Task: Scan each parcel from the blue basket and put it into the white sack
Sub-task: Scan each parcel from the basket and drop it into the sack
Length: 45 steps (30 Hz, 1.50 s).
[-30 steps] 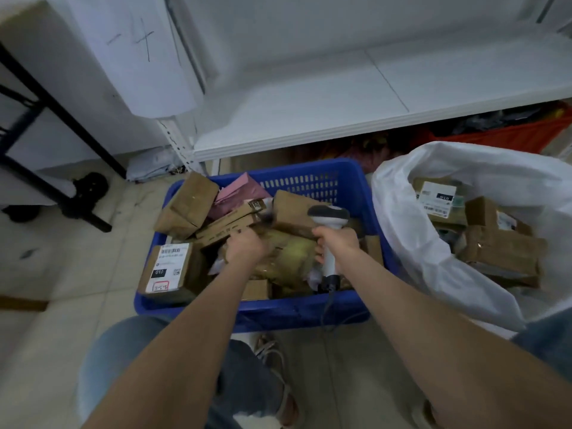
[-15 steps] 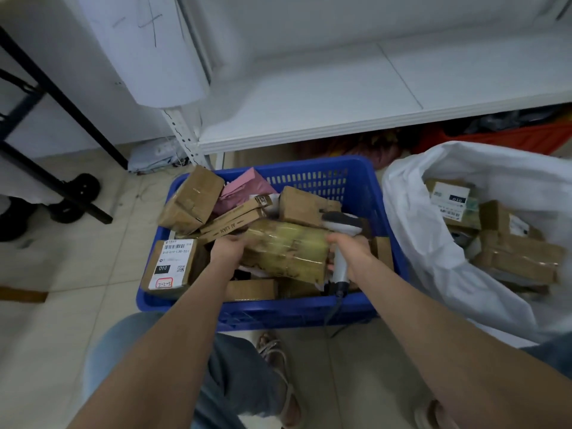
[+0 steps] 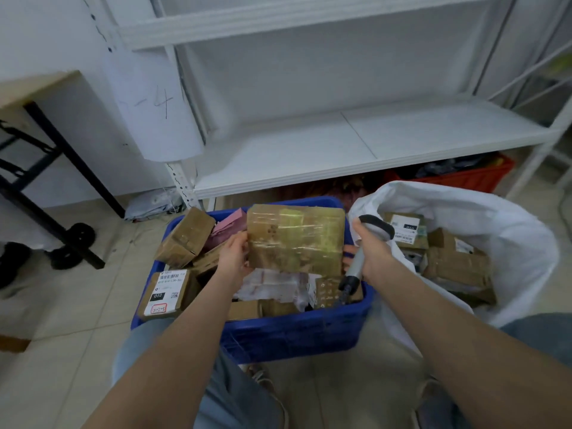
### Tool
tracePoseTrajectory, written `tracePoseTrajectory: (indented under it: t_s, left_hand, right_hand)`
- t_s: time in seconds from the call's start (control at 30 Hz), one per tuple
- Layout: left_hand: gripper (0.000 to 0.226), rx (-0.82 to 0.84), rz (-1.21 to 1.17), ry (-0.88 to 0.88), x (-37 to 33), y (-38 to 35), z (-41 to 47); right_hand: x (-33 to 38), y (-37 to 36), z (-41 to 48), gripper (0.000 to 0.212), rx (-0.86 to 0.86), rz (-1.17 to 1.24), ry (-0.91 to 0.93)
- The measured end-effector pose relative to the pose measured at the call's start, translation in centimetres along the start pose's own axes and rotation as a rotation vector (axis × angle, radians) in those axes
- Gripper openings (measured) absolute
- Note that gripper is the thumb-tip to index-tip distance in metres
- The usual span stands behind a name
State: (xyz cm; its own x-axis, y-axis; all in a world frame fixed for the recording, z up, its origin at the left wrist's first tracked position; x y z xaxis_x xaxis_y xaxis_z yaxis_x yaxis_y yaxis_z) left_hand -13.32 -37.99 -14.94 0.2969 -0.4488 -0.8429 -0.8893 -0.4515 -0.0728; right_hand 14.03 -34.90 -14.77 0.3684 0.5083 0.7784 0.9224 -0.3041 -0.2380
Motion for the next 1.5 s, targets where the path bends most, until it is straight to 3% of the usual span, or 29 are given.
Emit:
tracePoseTrajectory:
  t_s: [0.13,0.2,0.3,0.43,0.53,0.67,0.77,0.9,1.03,1.23,1.4,1.5]
  left_hand:
    - [0.055,0.066,-0.080,0.052,-0.5,-1.4,-0.7]
    - [0.048,0.106,-0.087,0.059,-1.1,-2.1,-0.9]
    - [0.033,0.207,-0.085,0.024,-2.2,-2.8,-0.8]
    - [0.030,0.316,0.005,0.015,-2.3,-2.3,-0.1]
    - [0.032,0.366,0.098,0.071,-2.0,-1.9,-0.6]
    - [0.044,0.337,0.194,0.190,-1.0,-1.8,-0.9]
    - [0.057,0.272,0.146,0.189,-0.7,-1.6,-0.7]
    - [0.057,0.164,-0.125,0.186,0.0,-2.4,-0.5]
    - [0.060,0.144,-0.225,0.275,1.6,-4.0,-1.2]
    - [0.056,0.118,-0.004,0.281,0.9,-1.8,-0.4]
    - [0.048,-0.037,-0.115,0.316,1.8,-0.3,0.1]
    - [0.046,-0.013,-0.063,0.362,4.1,-0.5,0.3]
  right_hand:
    - [0.6,1.5,-0.6,0.081,-0.048,0.003,0.047]
    - [0.5,2.1,-0.5,0.083,-0.064,0.010,0.046]
    - [0.4,2.5,-0.7,0.065,-0.043,0.070,0.041]
    - [-1.3,3.4,1.5,0.084,-0.031,0.074,-0.012]
    - [-2.2,3.6,2.2,0.083,-0.011,0.024,-0.042]
    - [-1.3,2.7,0.0,0.042,-0.029,-0.036,0.055]
    - [-1.0,2.2,-0.2,0.027,-0.023,-0.026,0.118]
    - [-1.1,1.4,-0.1,0.039,-0.032,-0.023,0.174]
    - [-1.4,0.8,-0.3,0.037,-0.020,0.004,0.195]
    - [-0.2,1.5,-0.2,0.027,0.057,-0.026,0.240]
    - [-0.8,0.8,0.7,0.033,0.060,-0.063,0.213]
    - [-2.7,-0.2,1.5,0.039,0.101,-0.070,0.138]
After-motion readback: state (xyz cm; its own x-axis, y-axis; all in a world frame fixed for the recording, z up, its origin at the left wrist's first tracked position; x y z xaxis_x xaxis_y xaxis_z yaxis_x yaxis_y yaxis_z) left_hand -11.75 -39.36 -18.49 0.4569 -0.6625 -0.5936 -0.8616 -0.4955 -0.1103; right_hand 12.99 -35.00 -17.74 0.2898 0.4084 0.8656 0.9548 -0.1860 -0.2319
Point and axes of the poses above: each hand's wrist, its own z-axis towards the middle knuckle, its own y-axis out of the back of the hand, x = y × z, the point moved 7 cm from there along z, towards the middle knuckle, and after that the axes turned 6 degrees about y, right-handed, at the moved point
